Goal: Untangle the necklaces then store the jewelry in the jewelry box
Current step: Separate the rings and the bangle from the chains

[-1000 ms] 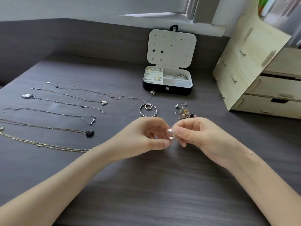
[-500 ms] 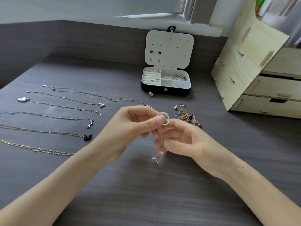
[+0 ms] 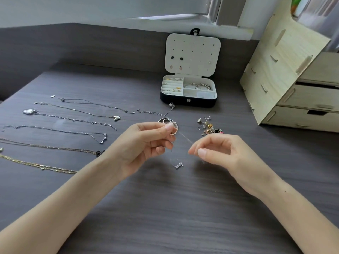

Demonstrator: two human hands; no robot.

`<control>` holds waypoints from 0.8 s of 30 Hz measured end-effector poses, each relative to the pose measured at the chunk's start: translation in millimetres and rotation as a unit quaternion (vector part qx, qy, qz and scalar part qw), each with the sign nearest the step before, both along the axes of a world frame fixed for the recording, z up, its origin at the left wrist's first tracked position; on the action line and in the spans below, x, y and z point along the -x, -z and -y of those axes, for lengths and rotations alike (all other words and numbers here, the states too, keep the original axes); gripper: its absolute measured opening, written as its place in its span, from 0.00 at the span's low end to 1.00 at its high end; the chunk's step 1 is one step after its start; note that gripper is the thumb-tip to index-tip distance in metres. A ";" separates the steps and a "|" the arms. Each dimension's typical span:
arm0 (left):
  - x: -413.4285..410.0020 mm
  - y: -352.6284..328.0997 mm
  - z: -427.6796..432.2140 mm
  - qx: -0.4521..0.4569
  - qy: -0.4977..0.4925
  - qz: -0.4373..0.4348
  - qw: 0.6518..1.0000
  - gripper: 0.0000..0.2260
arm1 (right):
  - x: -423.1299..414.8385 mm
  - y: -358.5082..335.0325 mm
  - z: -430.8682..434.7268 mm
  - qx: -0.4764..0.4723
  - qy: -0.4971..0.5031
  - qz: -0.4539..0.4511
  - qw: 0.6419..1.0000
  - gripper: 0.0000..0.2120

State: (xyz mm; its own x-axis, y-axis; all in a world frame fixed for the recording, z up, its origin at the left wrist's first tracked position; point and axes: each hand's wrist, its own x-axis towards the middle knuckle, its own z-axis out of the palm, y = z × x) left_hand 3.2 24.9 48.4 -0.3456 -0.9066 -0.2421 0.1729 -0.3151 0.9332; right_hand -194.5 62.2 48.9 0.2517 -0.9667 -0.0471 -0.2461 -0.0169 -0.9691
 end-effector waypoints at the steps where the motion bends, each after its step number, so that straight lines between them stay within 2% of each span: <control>1: 0.2 0.9 0.5 -0.006 0.004 0.001 1.000 0.06 | 0.7 0.1 1.3 -0.011 0.006 0.031 0.999 0.06; 4: 0.3 2.8 0.4 -0.017 0.040 0.003 0.999 0.07 | 1.9 0.5 6.1 -0.069 0.023 0.172 0.982 0.04; 6: 0.5 3.5 -0.3 -0.013 0.071 -0.003 0.997 0.06 | 2.0 -1.1 9.1 -0.099 0.039 0.233 0.967 0.02; 11: 1.8 3.8 -3.7 0.007 0.145 -0.017 0.989 0.09 | 1.0 -1.3 14.0 -0.085 0.100 0.214 0.968 0.07; 16: 2.0 5.3 -6.3 0.024 0.197 0.000 0.980 0.09 | 1.0 3.6 13.1 -0.046 0.115 0.124 0.985 0.05; 21: 3.2 7.9 -6.5 0.041 0.189 0.051 0.980 0.09 | 2.6 9.9 11.9 0.012 0.102 -0.042 0.994 0.04; 24: 3.9 9.6 -7.2 0.055 0.168 0.084 0.981 0.10 | 3.8 11.0 10.2 0.071 0.083 -0.178 0.978 0.05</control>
State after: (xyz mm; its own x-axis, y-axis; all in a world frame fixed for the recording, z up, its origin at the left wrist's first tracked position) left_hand -0.6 32.1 38.8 -0.5927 -0.7724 -0.2282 -0.0828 -0.2234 0.9712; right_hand -198.3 51.9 37.9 0.0834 -0.9959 0.0341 -0.5786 -0.0763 -0.8121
